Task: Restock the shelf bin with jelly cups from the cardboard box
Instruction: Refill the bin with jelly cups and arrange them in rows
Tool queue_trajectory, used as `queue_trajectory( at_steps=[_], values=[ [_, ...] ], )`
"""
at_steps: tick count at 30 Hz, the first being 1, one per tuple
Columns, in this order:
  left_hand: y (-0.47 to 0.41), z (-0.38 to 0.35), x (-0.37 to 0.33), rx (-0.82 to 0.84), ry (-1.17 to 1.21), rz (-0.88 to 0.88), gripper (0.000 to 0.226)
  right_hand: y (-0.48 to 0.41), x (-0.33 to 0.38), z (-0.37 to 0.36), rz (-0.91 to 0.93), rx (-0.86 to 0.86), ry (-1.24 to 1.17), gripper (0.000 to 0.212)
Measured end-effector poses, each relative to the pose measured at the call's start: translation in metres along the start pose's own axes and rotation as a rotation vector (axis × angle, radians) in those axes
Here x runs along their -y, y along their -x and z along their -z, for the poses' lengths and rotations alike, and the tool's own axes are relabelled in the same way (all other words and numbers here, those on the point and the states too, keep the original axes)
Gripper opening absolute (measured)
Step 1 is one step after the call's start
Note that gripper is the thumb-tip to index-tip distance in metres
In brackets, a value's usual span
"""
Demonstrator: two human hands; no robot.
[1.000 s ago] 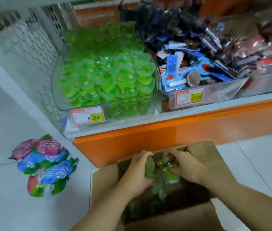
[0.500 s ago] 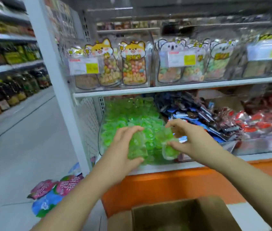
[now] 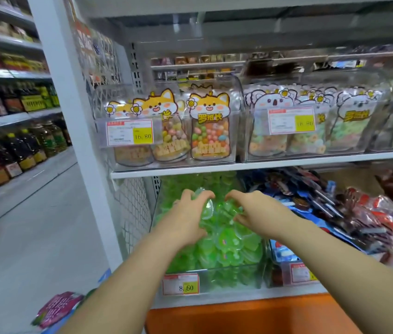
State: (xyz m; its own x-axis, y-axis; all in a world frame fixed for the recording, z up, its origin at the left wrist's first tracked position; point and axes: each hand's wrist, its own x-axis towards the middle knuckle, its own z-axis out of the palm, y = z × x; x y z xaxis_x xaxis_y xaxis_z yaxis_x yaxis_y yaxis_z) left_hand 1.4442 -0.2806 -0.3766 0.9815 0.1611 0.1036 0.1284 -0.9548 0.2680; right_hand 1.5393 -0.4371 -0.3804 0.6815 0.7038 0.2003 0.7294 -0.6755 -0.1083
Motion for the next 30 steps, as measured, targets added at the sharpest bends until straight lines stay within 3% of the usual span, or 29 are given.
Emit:
queue_trajectory(
  at_steps=[10, 16, 24, 30],
  values=[
    [-0.022, -0.005, 0.015, 0.089, 0.041, 0.038, 0.077, -0.015, -0.008, -0.009, 0.020, 0.011, -0.075, 0.047],
    [-0.019, -0.013, 0.019, 0.050, 0.029, 0.036, 0.067, -0.014, -0.014, -0.016, -0.048, -0.041, -0.283, 0.047],
    [-0.011, -0.014, 0.017, 0.020, -0.017, 0.035, 0.070, -0.018, -0.023, -0.023, -0.222, -0.249, -0.585, 0.034],
    [-0.006, -0.020, 0.015, -0.015, -0.057, 0.054, 0.073, -0.036, -0.038, -0.021, -0.309, -0.311, -0.525, 0.031]
  ],
)
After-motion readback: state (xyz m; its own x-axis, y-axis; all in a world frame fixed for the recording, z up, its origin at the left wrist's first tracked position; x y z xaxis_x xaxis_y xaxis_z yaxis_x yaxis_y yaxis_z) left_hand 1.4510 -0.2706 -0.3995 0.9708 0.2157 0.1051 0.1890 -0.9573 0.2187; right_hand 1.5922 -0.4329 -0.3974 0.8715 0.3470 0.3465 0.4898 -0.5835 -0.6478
